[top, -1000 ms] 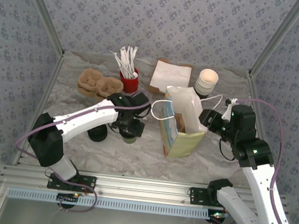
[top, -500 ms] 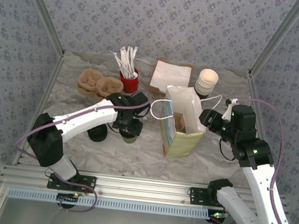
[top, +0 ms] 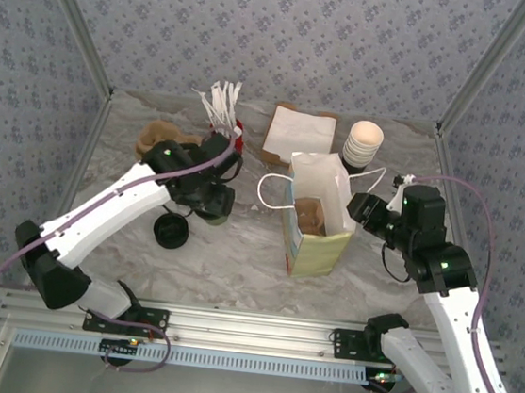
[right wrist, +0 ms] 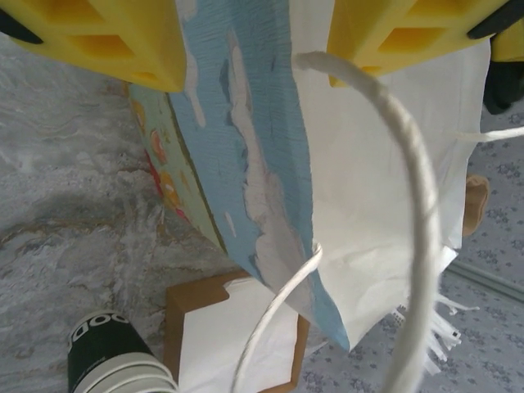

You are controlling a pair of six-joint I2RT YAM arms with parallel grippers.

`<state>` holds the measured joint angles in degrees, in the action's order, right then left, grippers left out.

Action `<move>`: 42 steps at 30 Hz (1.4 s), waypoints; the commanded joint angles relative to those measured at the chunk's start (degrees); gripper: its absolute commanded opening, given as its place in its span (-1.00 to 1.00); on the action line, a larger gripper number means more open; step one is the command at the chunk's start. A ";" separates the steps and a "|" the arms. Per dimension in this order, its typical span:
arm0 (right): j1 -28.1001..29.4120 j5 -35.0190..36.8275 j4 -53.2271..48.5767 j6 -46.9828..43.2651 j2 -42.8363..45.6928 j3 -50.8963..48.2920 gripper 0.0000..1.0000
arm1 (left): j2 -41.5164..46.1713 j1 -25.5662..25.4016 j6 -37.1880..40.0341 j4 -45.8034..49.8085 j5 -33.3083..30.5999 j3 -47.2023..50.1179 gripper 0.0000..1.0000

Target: Pack the takeout coffee

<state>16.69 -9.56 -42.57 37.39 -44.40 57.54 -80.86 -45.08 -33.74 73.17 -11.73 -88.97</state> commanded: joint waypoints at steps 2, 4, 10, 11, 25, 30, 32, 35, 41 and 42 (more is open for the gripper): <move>2.30 0.13 1.04 2.28 0.19 -1.35 0.02 | 1.78 0.41 -0.48 8.41 -4.01 -7.36 0.35; 3.31 0.54 1.31 2.77 0.00 -1.91 0.00 | 1.51 0.42 -0.17 10.64 -5.35 -11.09 0.35; 6.64 1.40 4.39 4.00 -1.53 -3.00 -0.38 | -0.31 0.48 0.73 15.08 -7.16 -19.78 0.34; 7.04 1.21 5.03 4.31 -2.11 -3.05 -0.43 | -0.77 0.48 1.01 15.89 -7.48 -21.50 0.33; 20.93 10.13 14.90 15.63 -9.61 -2.44 -0.76 | -8.90 -1.24 1.93 29.13 -10.49 -48.47 0.27; 26.77 16.61 16.45 19.04 -11.53 -1.48 -0.75 | -10.65 -1.82 3.15 29.14 -8.52 -54.29 0.22; 29.26 19.85 16.54 20.39 -12.15 -0.94 -0.74 | -11.31 -2.11 3.49 29.14 -7.87 -55.48 0.21; 32.25 22.89 17.94 22.69 -12.92 -1.02 -0.71 | -12.06 -2.65 3.77 29.15 -7.41 -55.96 0.21; 38.24 26.75 19.71 25.21 -15.76 0.32 -0.46 | -13.48 -4.27 3.68 29.14 -6.96 -55.90 0.21; 38.81 26.62 19.85 25.33 -16.25 0.60 -0.42 | -13.82 -4.60 3.68 29.14 -6.83 -55.89 0.21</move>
<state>53.98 13.26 -23.68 60.62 -59.75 55.77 -93.91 -48.66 -30.89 92.16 -19.22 -143.87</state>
